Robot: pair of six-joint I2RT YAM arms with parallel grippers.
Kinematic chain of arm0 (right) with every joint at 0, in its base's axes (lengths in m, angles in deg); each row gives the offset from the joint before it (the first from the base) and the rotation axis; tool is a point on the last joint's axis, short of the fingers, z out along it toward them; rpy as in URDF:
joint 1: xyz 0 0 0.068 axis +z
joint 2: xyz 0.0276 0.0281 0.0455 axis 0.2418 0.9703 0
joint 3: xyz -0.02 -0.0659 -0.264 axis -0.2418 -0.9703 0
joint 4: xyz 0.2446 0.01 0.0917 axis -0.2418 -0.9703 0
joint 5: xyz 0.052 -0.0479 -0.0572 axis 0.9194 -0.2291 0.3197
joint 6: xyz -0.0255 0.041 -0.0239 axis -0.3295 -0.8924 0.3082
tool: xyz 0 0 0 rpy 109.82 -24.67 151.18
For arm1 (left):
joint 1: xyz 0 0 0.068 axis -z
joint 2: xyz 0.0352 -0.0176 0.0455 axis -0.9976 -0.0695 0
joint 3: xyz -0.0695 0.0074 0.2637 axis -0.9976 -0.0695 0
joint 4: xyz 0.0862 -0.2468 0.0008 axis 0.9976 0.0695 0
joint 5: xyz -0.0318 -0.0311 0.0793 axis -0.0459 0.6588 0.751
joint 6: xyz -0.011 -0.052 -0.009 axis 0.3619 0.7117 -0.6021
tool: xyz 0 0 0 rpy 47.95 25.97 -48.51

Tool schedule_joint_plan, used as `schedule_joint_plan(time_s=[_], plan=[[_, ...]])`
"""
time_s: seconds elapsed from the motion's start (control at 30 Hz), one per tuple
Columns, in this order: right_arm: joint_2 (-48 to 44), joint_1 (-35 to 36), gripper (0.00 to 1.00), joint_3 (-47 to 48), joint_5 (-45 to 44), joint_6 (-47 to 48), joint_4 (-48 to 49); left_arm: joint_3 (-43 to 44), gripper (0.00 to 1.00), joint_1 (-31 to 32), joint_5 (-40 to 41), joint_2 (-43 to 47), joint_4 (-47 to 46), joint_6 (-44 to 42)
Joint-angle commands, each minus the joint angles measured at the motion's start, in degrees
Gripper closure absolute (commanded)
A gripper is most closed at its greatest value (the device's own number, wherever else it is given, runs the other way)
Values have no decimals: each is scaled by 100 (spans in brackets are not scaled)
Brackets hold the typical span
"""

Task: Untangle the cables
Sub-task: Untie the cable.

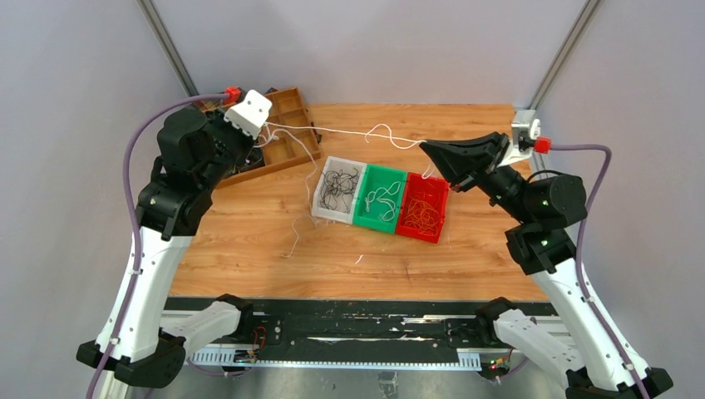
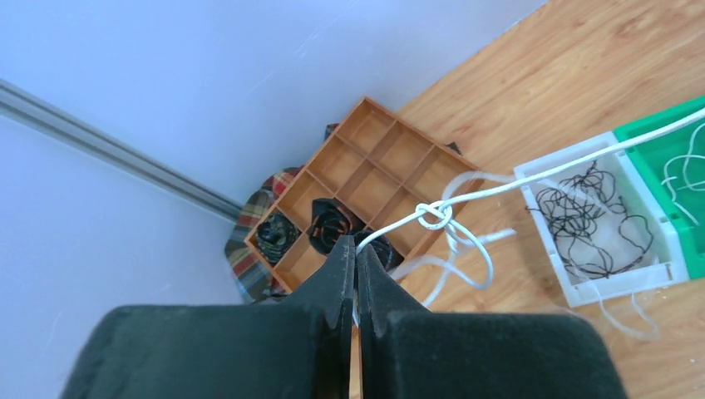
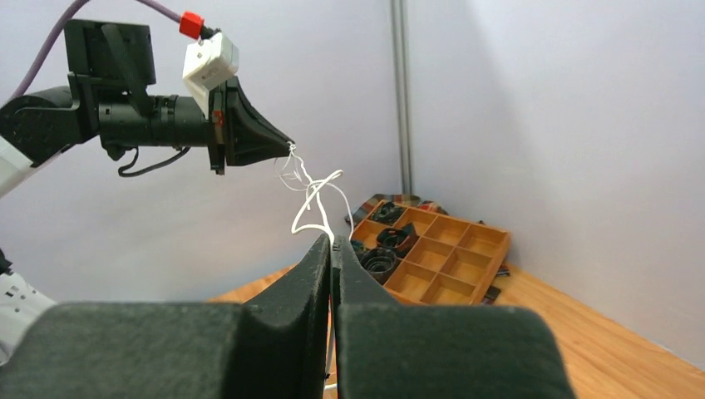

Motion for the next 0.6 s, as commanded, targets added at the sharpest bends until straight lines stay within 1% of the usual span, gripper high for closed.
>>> schedule_joint_plan(time_s=[0.0, 0.1, 0.17, 0.27, 0.4, 0.47, 0.5, 0.57], plan=[[-289, -336, 99, 173, -187, -159, -66, 34, 100, -131, 311, -65, -298, -333], [-365, -385, 99, 259, -270, -116, -280, -158, 99, -187, 369, -13, -404, -441], [-468, -461, 99, 296, -426, -45, -369, -268, 99, -355, 349, 5, -433, -470], [-605, -540, 99, 470, -599, 63, -471, -503, 99, -810, 127, 43, -418, -474], [-644, -552, 99, 921, -791, 299, -697, -1062, 99, -1440, -238, 182, -534, -507], [-628, -551, 99, 1153, -884, 507, -858, -1346, 99, -1697, -369, 253, -615, -544], [-614, -551, 99, 1451, -1114, 801, -1130, -1732, 99, -1926, -472, 306, -739, -655], [-653, -551, 99, 1589, -1317, 1027, -1230, -1906, 99, -2072, -482, 310, -853, -701]])
